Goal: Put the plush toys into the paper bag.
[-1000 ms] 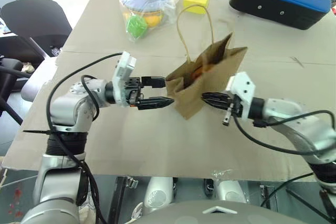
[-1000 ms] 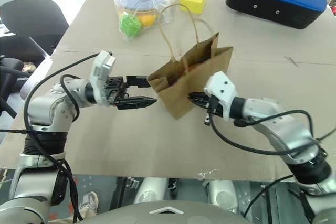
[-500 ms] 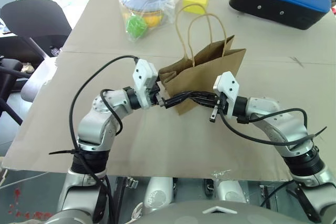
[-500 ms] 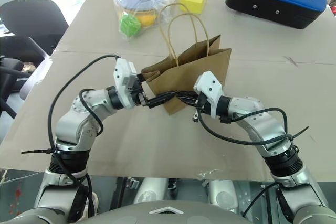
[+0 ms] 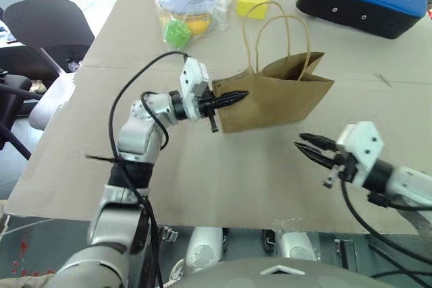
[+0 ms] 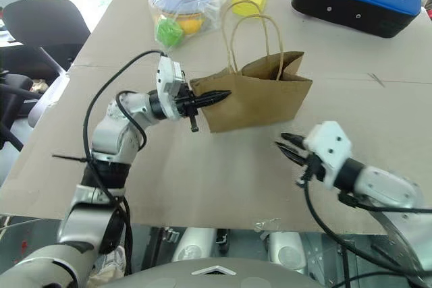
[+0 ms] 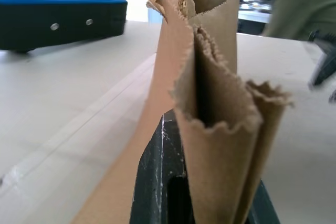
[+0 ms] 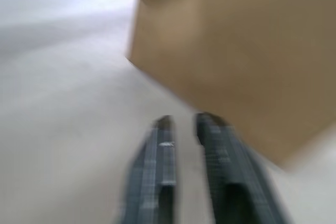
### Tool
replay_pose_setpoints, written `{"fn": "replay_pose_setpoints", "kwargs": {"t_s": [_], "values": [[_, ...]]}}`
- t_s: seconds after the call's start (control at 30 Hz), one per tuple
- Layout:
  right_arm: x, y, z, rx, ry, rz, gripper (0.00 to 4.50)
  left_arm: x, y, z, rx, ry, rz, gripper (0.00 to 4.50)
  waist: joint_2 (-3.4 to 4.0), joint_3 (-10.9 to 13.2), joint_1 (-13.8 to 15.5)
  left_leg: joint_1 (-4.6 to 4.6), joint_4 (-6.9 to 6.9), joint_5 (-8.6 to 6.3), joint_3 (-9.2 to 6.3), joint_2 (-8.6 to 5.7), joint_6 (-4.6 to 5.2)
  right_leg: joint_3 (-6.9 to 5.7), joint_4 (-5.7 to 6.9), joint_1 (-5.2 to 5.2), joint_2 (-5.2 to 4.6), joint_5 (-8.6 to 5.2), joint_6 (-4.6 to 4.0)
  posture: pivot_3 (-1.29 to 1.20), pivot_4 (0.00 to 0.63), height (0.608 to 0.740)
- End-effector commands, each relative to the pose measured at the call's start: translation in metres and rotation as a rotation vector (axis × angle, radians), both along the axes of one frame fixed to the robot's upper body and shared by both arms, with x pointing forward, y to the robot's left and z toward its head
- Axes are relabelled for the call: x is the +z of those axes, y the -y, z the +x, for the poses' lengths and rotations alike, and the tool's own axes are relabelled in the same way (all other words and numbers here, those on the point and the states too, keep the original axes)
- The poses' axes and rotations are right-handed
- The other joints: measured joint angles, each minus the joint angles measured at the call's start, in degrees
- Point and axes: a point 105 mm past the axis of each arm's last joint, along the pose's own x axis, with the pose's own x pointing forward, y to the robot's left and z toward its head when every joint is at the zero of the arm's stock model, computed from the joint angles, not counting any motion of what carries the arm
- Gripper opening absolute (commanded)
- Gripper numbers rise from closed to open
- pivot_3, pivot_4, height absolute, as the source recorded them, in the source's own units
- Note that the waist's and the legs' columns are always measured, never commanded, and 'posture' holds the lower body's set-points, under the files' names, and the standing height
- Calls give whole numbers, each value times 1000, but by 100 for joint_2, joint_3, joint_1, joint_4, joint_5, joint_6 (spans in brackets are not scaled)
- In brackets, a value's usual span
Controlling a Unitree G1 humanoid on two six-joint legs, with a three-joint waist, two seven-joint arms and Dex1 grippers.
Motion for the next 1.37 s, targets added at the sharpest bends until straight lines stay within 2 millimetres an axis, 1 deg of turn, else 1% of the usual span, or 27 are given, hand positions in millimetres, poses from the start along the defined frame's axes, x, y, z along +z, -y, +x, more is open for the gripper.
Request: {"fn": "replay_pose_setpoints", "kwargs": {"t_s": [0.03, 0.1, 0.13, 0.17, 0.2, 0.23, 0.3, 0.37, 0.43, 0.47, 0.53, 0.57, 0.6, 0.67, 0.7, 0.8, 0.87, 0.9, 0.97, 1.03, 1.07, 1.13, 1.2, 1.27, 1.37], "values": [[23, 20, -17, -53, 77, -32, 2003, 10, 7, 3, -152, 59, 27, 0, 0, 0, 27, 0, 1, 0, 1, 0, 0, 1, 1, 0, 0, 0, 0, 0, 150, 740], [26, 34, -28, -82, 67, -61, 2720, 10, 13, 9, -207, 50, 42, 0, -2, -1, 21, -2, 3, -1, -3, -18, 2, -3, -4, 4, 2, -1, 2, 0, 150, 740], [27, 38, -32, -90, 66, -69, 3163, 9, 15, 12, -216, 53, 51, 0, -2, -1, 10, -1, 3, -1, -4, -21, 2, -2, -5, 6, 2, -1, 2, 0, 150, 740], [29, 40, -33, -94, 67, -72, 3734, 8, 16, 14, -221, 57, 57, 0, -3, -2, -12, 0, 4, -2, -4, -23, 4, -1, -5, 8, 2, -1, 2, 0, 150, 740], [30, 42, -35, -96, 67, -73, 4007, 7, 18, 16, -226, 57, 57, 0, -2, -1, -26, 2, 3, -2, -4, -22, 4, 2, -5, 8, 3, -1, 2, 0, 150, 740], [34, 44, -36, -100, 76, -72, 4484, 6, 20, 19, -226, 33, 54, 0, -2, -1, -34, 4, 3, -3, -2, -22, 5, 6, -3, 8, 3, -1, 3, 0, 150, 740], [40, 49, -37, -100, 84, -62, 4484, -1, 18, 20, -242, 1, 83, 0, -3, -1, -41, 6, 3, -3, -4, -19, 5, 7, 1, 7, 7, -1, 2, 0, 150, 740], [41, 54, -37, -98, 76, -65, 4484, -4, 12, 20, -257, -12, 108, 0, -3, -1, -39, 5, 3, -3, -5, -16, 5, 6, 2, 5, 11, -1, 2, 0, 150, 740], [39, 58, -37, -95, 60, -78, 4500, -2, 7, 20, -259, -17, 107, 725, -3, -1, -30, 3, 2, -3, -7, -5, 5, 5, 1, 4, 12, -2, 1, 0, 150, 740], [38, 60, -37, -92, 54, -86, 4500, 0, 6, 21, -251, -9, 109, 967, -3, -1, -22, 3, 2, -3, -7, 1, 5, 4, 0, 5, 12, -2, 1, 0, 150, 740], [38, 62, -36, -86, 51, -88, 4500, 10, 2, 20, -232, -10, 74, 1909, -3, -1, -15, 1, 2, -3, -6, 2, 5, 5, -1, 4, 11, -2, 1, 0, 150, 740], [38, 63, -35, -82, 50, -85, 4500, 14, 0, 20, -214, 0, 71, 2485, -4, -1, -15, 1, 2, -3, -6, 3, 5, 5, -1, 4, 10, -1, 1, 0, 150, 740], [38, 64, -34, -81, 50, -84, 4500, 16, -3, 19, -198, 5, 77, 2789, -3, -1, -15, 0, 2, -3, -6, 3, 5, 5, -1, 4, 9, -1, 1, 0, 150, 740], [37, 66, -32, -75, 47, -75, 4500, 19, -11, 14, -169, -6, 76, 3552, -3, -1, -15, 1, 3, -3, -6, 4, 5, 6, -1, 5, 7, -1, 2, 0, 150, 740], [37, 66, -32, -72, 45, -69, 4500, 21, -14, 11, -157, -15, 69, 3552, -3, -1, -20, 1, 3, -3, -6, 4, 5, 7, -1, 5, 7, -1, 2, 0, 150, 740], [33, 74, -31, -74, 36, -68, 4500, 32, -36, -1, -60, -50, 22, 3552, -1, -1, -26, 4, 2, -2, -7, 11, 3, 7, 3, 4, 8, -2, 1, 0, 150, 740], [33, 80, -32, -85, 37, -78, 4500, 34, -47, -11, -12, -80, 1, 3552, -1, -1, -32, 3, 2, -1, -7, 13, 2, 6, 6, 2, 8, -2, 1, 0, 150, 740], [32, 87, -32, -105, 38, -88, 4500, 27, -61, -23, 37, -124, -2, 3552, 1, -2, -40, 4, 2, -1, -6, 14, 2, 8, 5, 2, 8, -2, 1, 0, 150, 740], [30, 99, -34, -135, 33, -104, 4500, 13, -80, -41, 126, -183, 12, 3552, 9, -6, -57, 7, -4, 1, -2, 16, -2, 11, 3, 2, 0, -3, 1, 0, 150, 740], [27, 107, -38, -157, 16, -107, 4500, 2, -92, -54, 197, -228, 15, 3552, 9, -4, -18, 10, -6, 11, -6, 14, -20, 5, 5, 7, -8, -5, 3, 0, 150, 740], [26, 111, -39, -169, 7, -106, 4500, -4, -98, -62, 224, -266, 7, 3552, 18, -10, -19, 5, -6, 7, -4, 14, -13, 2, 2, 1, -13, -5, 3, 0, 150, 740], [23, 119, -43, -188, -10, -112, 4500, -12, -107, -77, 265, -325, 0, 3552, 15, -9, 16, 22, -7, -2, -5, 9, 0, 4, 2, 22, -25, -7, 4, 0, 150, 740], [20, 126, -46, -205, -28, -117, 4500, -21, -114, -88, 300, -355, 27, 3552, 14, -10, 20, 19, -5, -2, -9, 8, -1, 0, 0, 22, -27, -12, -5, 0, 150, 740], [17, 132, -46, -216, -45, -117, 4500, -26, -117, -95, 315, -382, 43, 3552, 12, -12, 21, 23, -4, -2, -6, 6, -1, 5, 1, 25, -34, -18, -16, 0, 150, 740], [13, 136, -43, -215, -56, -115, 4500, -35, -116, -101, 326, -390, 84, 3552, 16, -14, 5, 33, -5, -2, 7, 6, 0, 9, 1, 26, -33, -19, -19, 0, 150, 740]]}}
